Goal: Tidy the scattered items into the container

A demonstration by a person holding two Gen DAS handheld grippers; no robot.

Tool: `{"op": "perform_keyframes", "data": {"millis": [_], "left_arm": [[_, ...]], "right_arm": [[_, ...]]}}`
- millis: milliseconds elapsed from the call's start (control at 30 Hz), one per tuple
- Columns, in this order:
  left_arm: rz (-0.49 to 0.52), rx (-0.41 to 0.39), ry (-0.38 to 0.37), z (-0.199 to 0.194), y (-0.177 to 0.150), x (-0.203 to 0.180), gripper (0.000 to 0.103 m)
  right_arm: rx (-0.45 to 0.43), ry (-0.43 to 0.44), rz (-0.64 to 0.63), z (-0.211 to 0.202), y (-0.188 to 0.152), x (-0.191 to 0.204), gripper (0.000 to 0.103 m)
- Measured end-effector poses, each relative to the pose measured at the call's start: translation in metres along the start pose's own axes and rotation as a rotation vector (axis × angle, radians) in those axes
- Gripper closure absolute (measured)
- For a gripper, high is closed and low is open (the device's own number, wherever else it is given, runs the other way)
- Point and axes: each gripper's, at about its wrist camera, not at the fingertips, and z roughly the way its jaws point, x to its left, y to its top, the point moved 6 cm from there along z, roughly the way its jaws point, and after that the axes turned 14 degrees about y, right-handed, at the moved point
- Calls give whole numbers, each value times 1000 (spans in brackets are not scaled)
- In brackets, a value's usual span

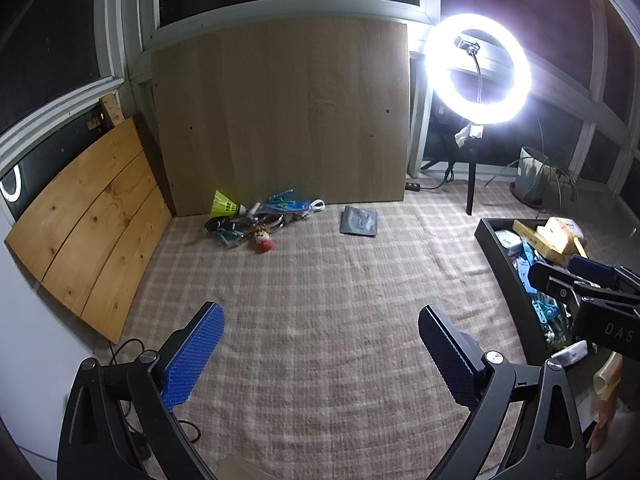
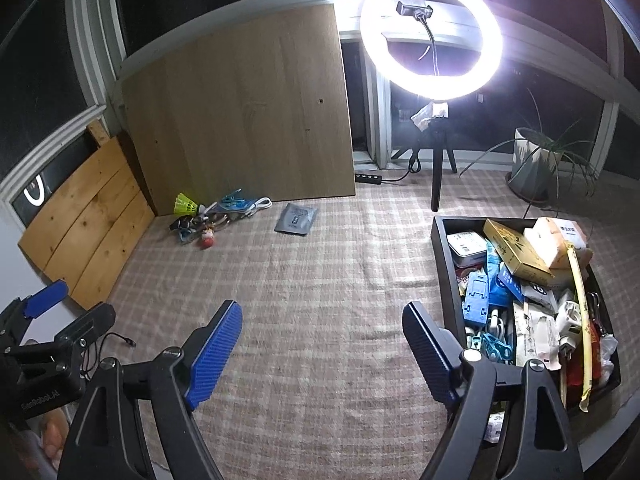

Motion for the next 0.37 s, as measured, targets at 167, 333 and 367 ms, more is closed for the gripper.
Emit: {"op": "perform_keyframes", "data": {"millis": [167, 333, 367], "left_arm": [[-1, 0, 2, -1, -1, 0, 3], [-1, -2, 2, -2, 0, 0, 3], [-2, -3, 2, -2, 0, 0, 3]], "right_arm": [[0, -2, 8, -2, -2, -2, 24], [4, 0, 11, -1, -3, -3, 24], [3, -1, 10, -1, -3, -3, 24]]}}
